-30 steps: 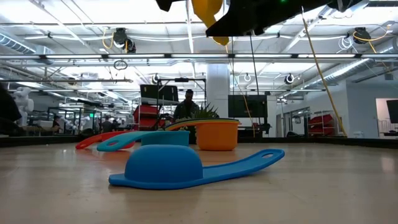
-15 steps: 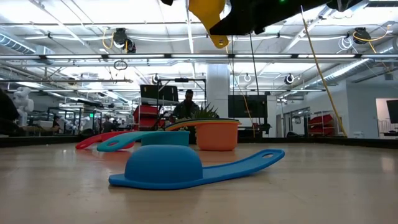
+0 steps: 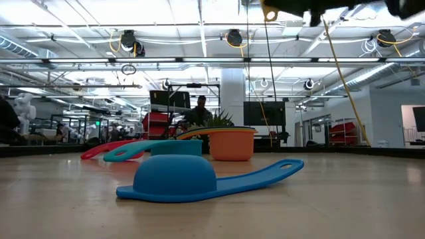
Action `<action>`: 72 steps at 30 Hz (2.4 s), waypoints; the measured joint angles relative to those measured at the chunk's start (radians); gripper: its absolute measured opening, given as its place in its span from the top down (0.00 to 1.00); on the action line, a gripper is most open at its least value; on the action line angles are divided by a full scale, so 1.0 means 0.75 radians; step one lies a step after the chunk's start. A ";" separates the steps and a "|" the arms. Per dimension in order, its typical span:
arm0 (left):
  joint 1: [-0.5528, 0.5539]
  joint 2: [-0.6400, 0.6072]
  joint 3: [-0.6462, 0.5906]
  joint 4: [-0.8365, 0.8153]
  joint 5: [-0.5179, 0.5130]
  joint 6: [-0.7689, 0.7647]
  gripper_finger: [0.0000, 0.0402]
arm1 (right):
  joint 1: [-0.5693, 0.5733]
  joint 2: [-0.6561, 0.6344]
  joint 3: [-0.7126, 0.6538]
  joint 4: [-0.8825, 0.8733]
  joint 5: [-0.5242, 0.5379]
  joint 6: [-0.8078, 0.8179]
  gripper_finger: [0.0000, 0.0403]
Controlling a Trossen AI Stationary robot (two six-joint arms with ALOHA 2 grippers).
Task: Nest measuring cups in basket
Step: Stack the yellow measuring cup on top of the dark blue measuring cup
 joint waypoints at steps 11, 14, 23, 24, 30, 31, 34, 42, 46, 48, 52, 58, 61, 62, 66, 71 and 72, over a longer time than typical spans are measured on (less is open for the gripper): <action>0.234 0.140 0.000 0.138 0.773 -0.384 0.51 | -0.008 -0.110 -0.235 0.491 -0.202 0.016 1.00; 0.284 0.234 0.000 0.281 0.923 -0.462 0.53 | -0.016 -0.089 -0.235 0.558 -0.292 0.045 1.00; 0.305 0.574 0.043 0.783 1.125 -0.473 0.53 | -0.017 0.024 -0.225 0.701 -0.382 0.060 1.00; 0.306 0.599 0.064 0.782 1.125 -0.480 0.53 | -0.018 0.031 -0.220 0.700 -0.384 0.059 1.00; 0.304 0.763 0.255 0.736 1.175 -0.585 0.53 | -0.020 0.077 -0.185 0.695 -0.452 0.039 1.00; 0.302 0.784 0.281 0.713 1.176 -0.600 0.53 | -0.020 0.086 -0.177 0.701 -0.453 0.036 1.00; 0.297 0.831 0.339 0.697 1.181 -0.626 0.53 | -0.020 0.094 -0.174 0.697 -0.456 0.033 1.00; 0.298 0.818 0.343 0.695 1.196 -0.644 0.53 | -0.009 0.080 -0.174 0.700 -0.457 0.018 1.00; 0.298 0.815 0.343 0.707 1.203 -0.703 0.53 | 0.011 0.062 -0.174 0.699 -0.447 -0.027 1.00; 0.298 0.817 0.343 0.713 1.203 -0.728 0.53 | 0.023 0.046 -0.174 0.699 -0.447 -0.048 1.00; 0.298 0.815 0.343 0.730 1.203 -0.724 0.53 | 0.042 0.023 -0.174 0.699 -0.447 -0.052 1.00; 0.282 0.815 0.343 0.809 1.212 -0.713 0.53 | 0.044 0.023 -0.174 0.698 -0.445 -0.052 1.00; 0.272 0.816 0.342 0.816 1.213 -0.703 0.57 | 0.044 0.023 -0.174 0.698 -0.445 -0.052 1.00; 0.270 0.816 0.342 0.828 1.213 -0.704 0.59 | 0.045 0.023 -0.174 0.699 -0.448 -0.052 1.00; 0.270 0.815 0.342 0.845 1.211 -0.705 0.70 | 0.045 0.023 -0.175 0.697 -0.447 -0.052 1.00; 0.272 0.815 0.342 0.843 1.213 -0.712 0.84 | 0.045 0.023 -0.175 0.694 -0.450 -0.052 1.00; 0.272 0.815 0.342 0.843 1.213 -0.712 0.87 | 0.045 0.023 -0.175 0.694 -0.450 -0.052 1.00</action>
